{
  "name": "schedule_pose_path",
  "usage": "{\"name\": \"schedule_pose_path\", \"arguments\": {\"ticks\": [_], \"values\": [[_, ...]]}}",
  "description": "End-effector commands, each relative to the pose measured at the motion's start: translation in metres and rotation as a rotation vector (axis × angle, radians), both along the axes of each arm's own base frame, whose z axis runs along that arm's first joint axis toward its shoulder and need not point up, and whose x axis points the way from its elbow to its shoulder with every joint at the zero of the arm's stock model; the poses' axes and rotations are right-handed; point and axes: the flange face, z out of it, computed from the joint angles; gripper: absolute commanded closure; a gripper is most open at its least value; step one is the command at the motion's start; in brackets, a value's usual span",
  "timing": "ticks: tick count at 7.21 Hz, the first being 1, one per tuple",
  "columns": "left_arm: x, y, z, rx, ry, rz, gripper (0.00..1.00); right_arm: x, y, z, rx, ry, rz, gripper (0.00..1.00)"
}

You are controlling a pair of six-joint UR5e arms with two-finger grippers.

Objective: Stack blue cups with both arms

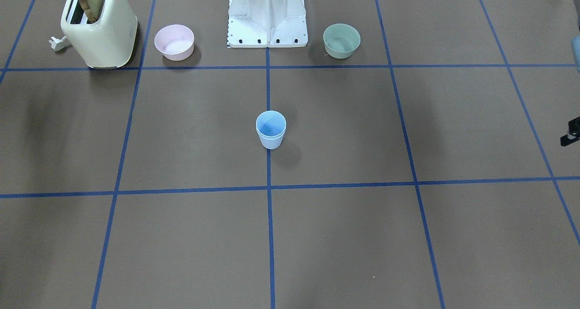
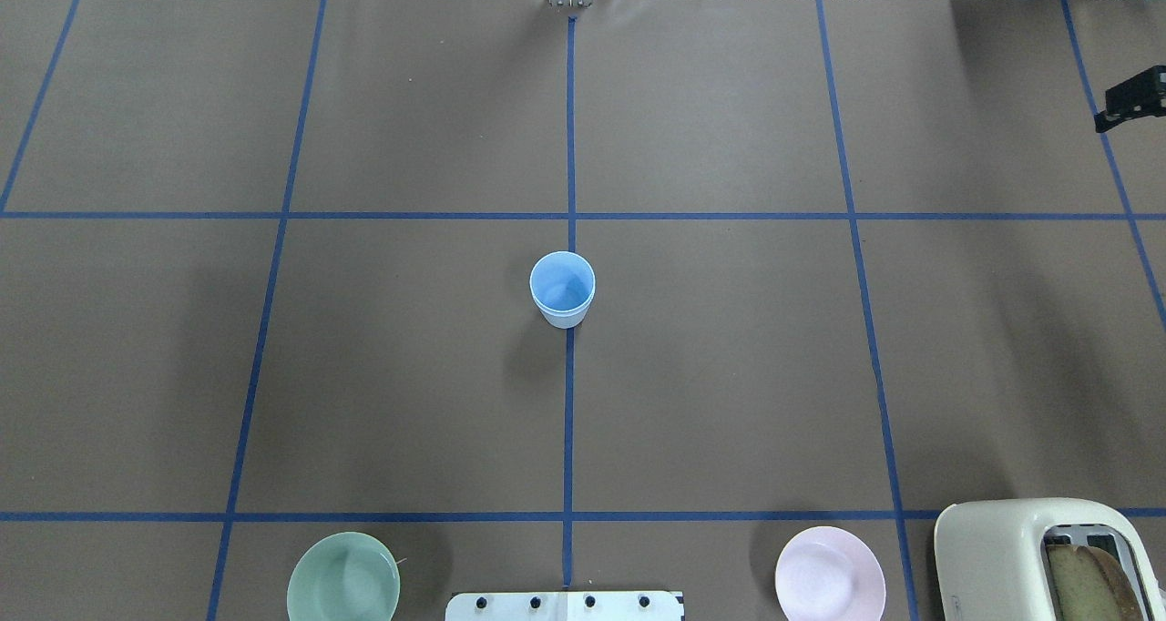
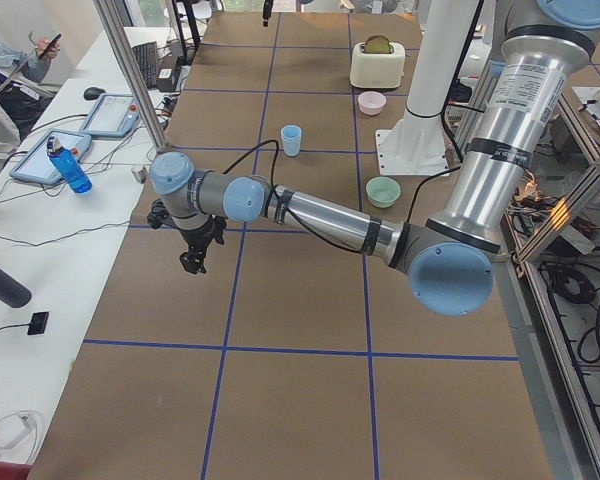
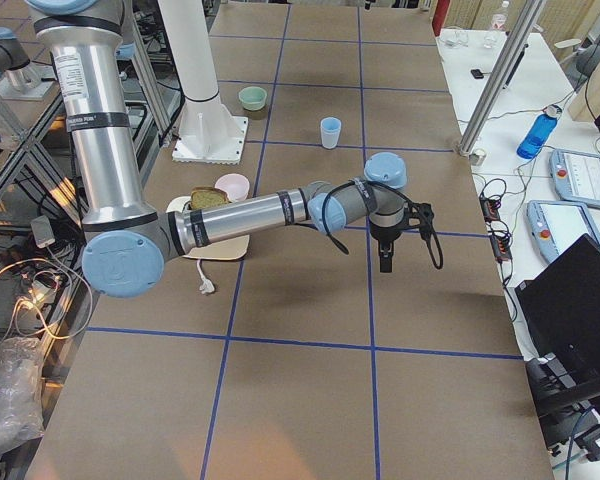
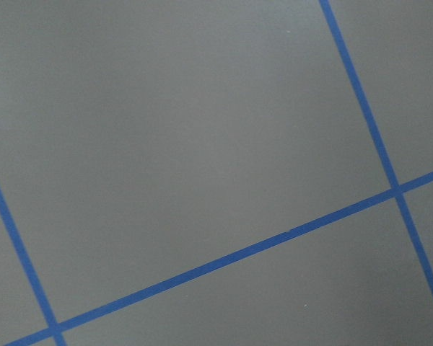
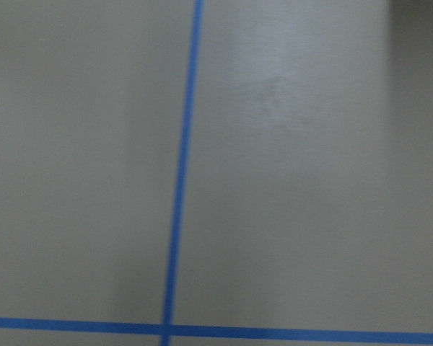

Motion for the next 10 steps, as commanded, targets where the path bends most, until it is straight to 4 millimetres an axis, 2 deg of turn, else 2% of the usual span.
{"name": "schedule_pose_path", "arguments": {"ticks": [1,3,4,6,10], "values": [[-0.021,0.015,0.029,-0.057,-0.03,-0.006,0.01,0.061,0.048,0.044,-0.037,0.053,-0.034,0.0],[-0.032,0.039,0.057,-0.101,-0.034,-0.021,0.01,0.085,0.076,0.035,-0.149,0.068,-0.005,0.0],[-0.034,0.041,0.06,-0.107,-0.038,-0.023,0.01,0.088,0.096,0.037,-0.137,0.076,-0.036,0.0],[-0.039,0.05,0.072,-0.126,-0.057,-0.029,0.01,0.09,0.104,0.042,-0.148,0.078,-0.037,0.0],[-0.042,0.061,0.086,-0.15,-0.058,-0.032,0.01,0.089,0.103,0.039,-0.14,0.074,-0.038,0.0]]}}
